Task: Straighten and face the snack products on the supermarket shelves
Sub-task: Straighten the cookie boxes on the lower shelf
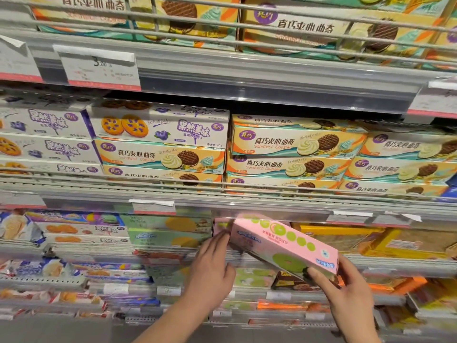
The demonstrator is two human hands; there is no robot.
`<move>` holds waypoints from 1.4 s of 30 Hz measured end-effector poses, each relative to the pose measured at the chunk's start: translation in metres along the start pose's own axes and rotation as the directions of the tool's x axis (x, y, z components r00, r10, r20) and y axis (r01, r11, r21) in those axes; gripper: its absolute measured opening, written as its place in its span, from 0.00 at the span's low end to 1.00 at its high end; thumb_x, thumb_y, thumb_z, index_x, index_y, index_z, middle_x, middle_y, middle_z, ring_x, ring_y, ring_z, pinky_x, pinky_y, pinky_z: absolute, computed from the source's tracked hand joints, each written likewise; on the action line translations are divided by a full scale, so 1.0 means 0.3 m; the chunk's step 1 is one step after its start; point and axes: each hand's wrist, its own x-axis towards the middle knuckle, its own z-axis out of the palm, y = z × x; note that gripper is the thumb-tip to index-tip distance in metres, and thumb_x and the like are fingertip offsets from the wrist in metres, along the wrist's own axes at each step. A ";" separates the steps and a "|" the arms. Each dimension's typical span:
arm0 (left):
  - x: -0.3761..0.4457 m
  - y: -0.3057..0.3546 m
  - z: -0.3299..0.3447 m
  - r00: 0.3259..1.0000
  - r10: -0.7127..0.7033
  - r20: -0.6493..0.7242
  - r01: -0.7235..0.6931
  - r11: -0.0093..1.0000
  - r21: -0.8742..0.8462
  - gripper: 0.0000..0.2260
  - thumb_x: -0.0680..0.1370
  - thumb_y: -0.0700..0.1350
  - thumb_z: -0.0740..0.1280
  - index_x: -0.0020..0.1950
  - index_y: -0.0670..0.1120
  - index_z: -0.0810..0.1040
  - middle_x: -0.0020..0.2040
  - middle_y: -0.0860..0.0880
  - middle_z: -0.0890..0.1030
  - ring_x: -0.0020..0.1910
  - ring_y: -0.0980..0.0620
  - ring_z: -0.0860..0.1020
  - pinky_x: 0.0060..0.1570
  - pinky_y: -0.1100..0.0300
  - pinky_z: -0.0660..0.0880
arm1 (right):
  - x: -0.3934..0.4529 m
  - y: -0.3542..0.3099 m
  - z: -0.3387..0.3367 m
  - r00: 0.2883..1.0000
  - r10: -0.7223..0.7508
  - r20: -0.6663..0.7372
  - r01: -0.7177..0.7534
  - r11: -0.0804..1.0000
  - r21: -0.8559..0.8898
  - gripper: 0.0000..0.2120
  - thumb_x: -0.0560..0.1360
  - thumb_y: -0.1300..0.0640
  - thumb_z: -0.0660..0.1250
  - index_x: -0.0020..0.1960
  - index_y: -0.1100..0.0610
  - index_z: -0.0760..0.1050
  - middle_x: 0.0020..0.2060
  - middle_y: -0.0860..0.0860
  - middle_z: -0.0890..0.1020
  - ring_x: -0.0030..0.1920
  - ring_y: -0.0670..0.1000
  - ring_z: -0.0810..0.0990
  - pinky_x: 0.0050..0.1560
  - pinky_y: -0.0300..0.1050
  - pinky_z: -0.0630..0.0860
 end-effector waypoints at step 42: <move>-0.017 0.047 -0.067 0.981 -0.189 0.055 0.191 0.857 -0.479 0.39 0.81 0.49 0.65 0.75 0.75 0.40 0.75 0.62 0.66 0.65 0.50 0.76 0.54 0.63 0.73 | 0.086 -0.211 0.190 1.000 -0.012 0.018 0.012 0.999 -0.039 0.22 0.78 0.59 0.70 0.70 0.55 0.70 0.56 0.49 0.78 0.53 0.47 0.76 0.54 0.44 0.69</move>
